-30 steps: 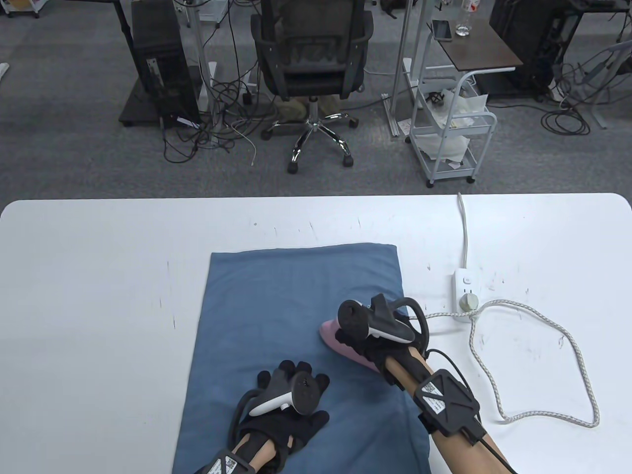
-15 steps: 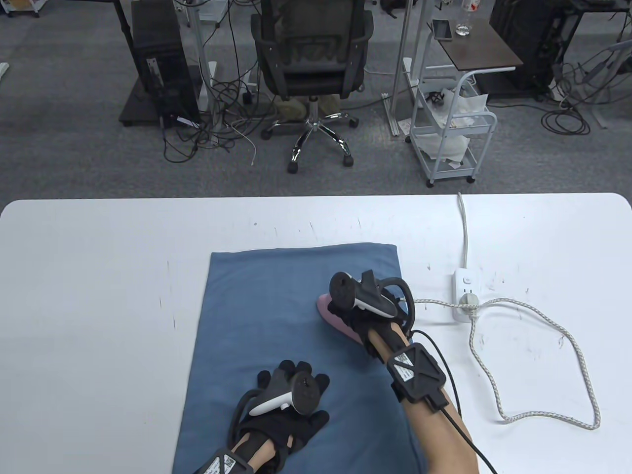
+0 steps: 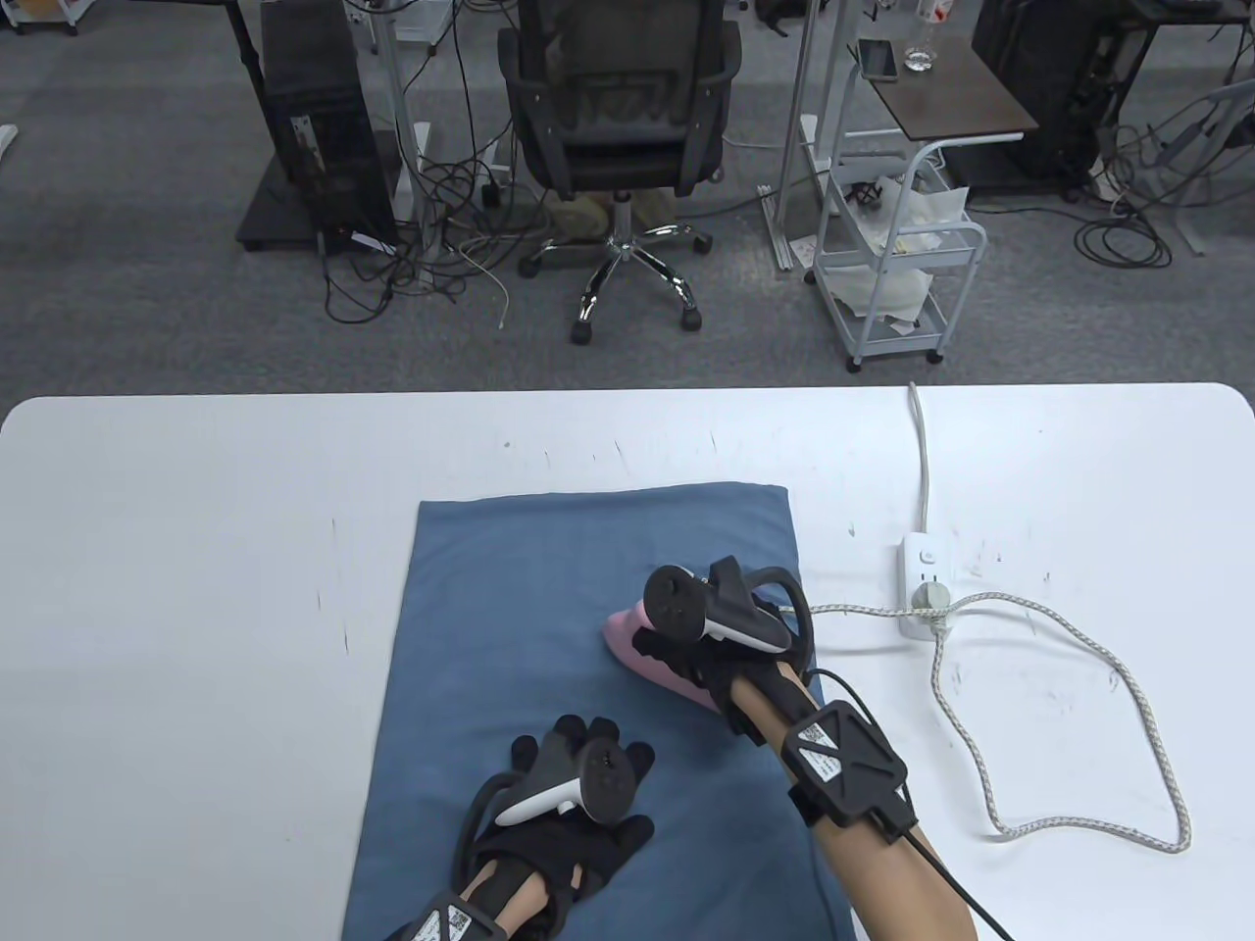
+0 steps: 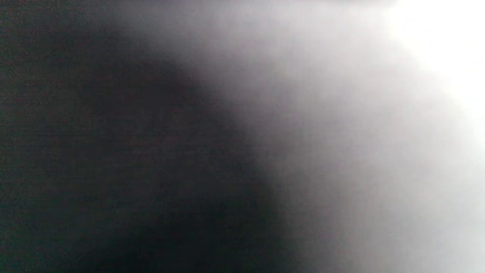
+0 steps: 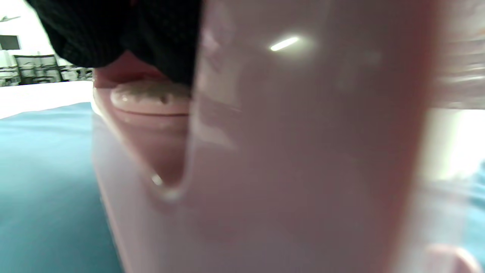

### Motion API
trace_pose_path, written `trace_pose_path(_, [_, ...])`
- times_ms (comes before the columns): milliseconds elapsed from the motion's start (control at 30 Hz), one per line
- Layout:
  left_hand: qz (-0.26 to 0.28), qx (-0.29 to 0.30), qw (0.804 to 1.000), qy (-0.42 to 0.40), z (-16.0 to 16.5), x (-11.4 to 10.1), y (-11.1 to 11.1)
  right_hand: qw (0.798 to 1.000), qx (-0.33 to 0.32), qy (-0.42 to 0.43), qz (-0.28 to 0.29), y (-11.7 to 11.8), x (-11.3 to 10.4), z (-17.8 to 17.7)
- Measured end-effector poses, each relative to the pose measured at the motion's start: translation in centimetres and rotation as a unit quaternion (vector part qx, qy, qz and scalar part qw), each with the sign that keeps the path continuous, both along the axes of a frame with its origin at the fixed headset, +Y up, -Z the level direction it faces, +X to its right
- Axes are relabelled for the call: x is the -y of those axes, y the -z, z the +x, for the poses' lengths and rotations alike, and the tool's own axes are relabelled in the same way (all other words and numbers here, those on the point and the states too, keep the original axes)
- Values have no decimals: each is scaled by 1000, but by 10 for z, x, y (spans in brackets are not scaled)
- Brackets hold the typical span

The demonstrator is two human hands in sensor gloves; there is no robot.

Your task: Iron pillowcase with electric iron on table

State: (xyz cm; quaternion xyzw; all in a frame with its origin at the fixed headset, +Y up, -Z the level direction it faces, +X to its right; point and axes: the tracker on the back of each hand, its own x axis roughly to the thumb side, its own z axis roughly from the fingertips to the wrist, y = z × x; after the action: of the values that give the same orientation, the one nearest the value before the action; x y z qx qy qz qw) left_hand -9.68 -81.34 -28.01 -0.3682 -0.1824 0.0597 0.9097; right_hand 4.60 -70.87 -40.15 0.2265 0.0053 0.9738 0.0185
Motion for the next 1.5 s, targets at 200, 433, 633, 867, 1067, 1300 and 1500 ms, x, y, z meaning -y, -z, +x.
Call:
trace_pose_path(200, [0,0,1000,-1,0,0,0,999,-37,-21,-15,-13,9,-18])
trace_pose_path(433, [-1,2,1000,-2,0,0,0,1000,13,-18,-13,37,15,-48])
trace_pose_path(633, [-1,2,1000,-2,0,0,0,997,80,-13,-12,82,15,-58])
trace_pose_path(867, [-1,2,1000,-1,0,-1,-1,1000,-5,5,9,53,2,-63])
trace_pose_path(1067, [-1,2,1000,0,0,-1,-1,996,-84,0,-15,13,3,-72])
trace_pose_path(1300, [-2,2,1000,-1,0,0,0,995,-95,-29,-4,19,15,-93])
trace_pose_path(1500, [-2,2,1000,-2,0,1,0,997,52,-51,12,79,15,-98])
